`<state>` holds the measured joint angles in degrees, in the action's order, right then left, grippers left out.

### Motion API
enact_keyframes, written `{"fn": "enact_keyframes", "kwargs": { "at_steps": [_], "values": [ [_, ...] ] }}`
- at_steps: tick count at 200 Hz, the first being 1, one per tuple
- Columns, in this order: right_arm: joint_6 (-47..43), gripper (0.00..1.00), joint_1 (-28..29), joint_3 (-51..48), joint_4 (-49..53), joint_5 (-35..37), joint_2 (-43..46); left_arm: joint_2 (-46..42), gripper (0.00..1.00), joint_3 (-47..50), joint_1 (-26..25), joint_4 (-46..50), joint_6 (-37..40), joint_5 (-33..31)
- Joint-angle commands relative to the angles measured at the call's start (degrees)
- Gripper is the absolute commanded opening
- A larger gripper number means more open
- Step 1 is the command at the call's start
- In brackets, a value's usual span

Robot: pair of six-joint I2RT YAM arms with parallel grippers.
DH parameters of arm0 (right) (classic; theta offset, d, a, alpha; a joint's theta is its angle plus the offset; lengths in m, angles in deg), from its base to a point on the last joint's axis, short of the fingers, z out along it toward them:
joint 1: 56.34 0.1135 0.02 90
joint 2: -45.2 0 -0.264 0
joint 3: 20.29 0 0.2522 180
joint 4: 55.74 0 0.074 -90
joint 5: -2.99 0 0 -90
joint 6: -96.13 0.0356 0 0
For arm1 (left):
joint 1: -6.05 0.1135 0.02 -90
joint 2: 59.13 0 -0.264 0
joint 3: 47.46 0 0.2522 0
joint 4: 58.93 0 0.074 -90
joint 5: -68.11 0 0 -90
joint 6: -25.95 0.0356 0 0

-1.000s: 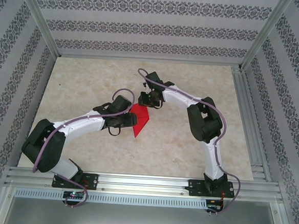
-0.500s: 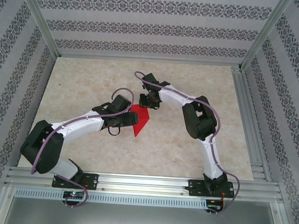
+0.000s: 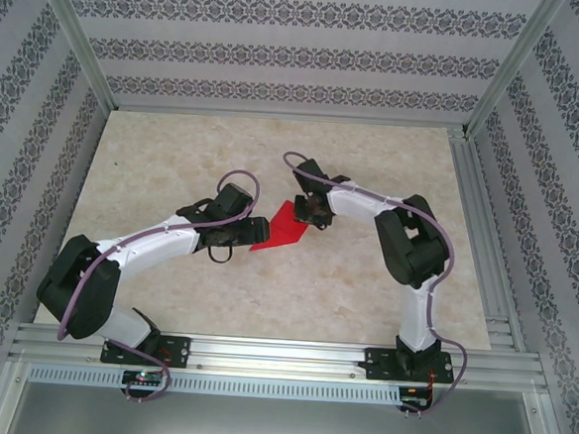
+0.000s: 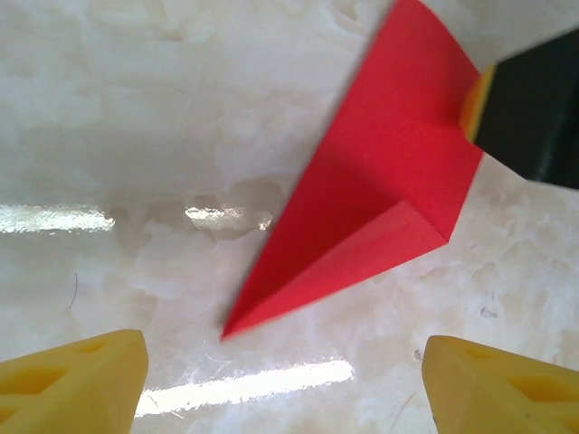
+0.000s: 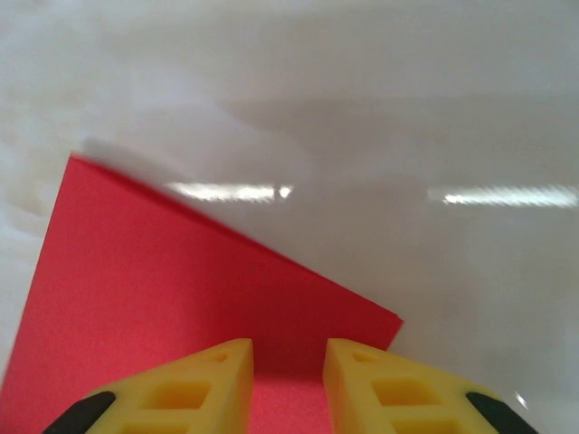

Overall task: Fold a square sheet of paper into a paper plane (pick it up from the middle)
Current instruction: Rotate the paper at the center of the table, then fourth fold the wing at the center of the table.

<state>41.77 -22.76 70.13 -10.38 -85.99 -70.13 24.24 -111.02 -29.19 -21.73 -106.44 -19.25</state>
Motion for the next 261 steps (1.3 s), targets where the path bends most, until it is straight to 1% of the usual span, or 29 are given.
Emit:
{"fn": "enact_keyframes", "kwargs": {
  "at_steps": [1,16,32,56,80,100,115,132,145,166,188,214,242,261],
  "values": [
    [6.94,0.31,-0.02,-6.75,-0.53,2.6,4.74,-1.08,0.79,0.98,0.62,-2.57,4.87,2.51],
    [7.95,0.36,-0.04,-9.22,-3.98,0.37,9.04,-0.43,0.77,1.03,0.61,-4.19,7.34,4.11],
    [8.52,0.44,-0.49,-11.21,-7.76,-1.81,13.71,0.58,0.75,0.26,0.62,-6.07,11.37,5.83],
    [7.47,0.54,-2.29,-13.97,-12.38,-6.42,18.91,2.44,0.74,-1.46,0.7,-9.81,20.32,7.74],
    [4.96,0.62,-4.38,-15.74,-14.56,-10.17,21.6,5.2,0.74,-3.69,0.84,-12.38,28.45,8.3],
    [4.18,0.68,-6.34,-17.26,-16.84,-13.85,22.82,8.31,0.74,-5.7,1.68,-13.34,34.85,11.24],
    [4.24,0.72,-7.35,-18.77,-19.12,-16.56,23.54,11.06,0.74,-8.47,2.61,-11.71,38.84,15.23],
    [4.79,0.76,-7.87,-20.49,-21.04,-17.53,24.61,13.87,0.73,-11.55,3.4,-9.29,43.06,19.81],
    [4.69,0.78,-8.07,-21.46,-21.49,-17.51,25.72,15.87,0.73,-13.75,3.75,-6.6,47.05,23.29],
    [5.16,0.79,-8.7,-22.42,-21.53,-16.94,26.98,19.24,0.71,-18.07,4.1,-0.69,52.75,25.77],
    [5.38,0.79,-9.21,-22.74,-20.9,-16.84,27.68,21.41,0.69,-20.79,4.33,4.22,57.25,25.94],
    [5.54,0.79,-10.12,-22.8,-20.78,-17.62,27.54,22.27,0.64,-21.39,5.39,5.56,58.55,24.54],
    [4.98,0.79,-11.2,-22.65,-20.51,-18.35,27.66,24.42,0.62,-22.49,6.36,8.03,59.91,22.94],
    [5.05,0.79,-11.65,-23.56,-21.9,-18.48,27.99,25.84,0.53,-23.79,6.57,9.37,60.05,23.2]
  ]
}}
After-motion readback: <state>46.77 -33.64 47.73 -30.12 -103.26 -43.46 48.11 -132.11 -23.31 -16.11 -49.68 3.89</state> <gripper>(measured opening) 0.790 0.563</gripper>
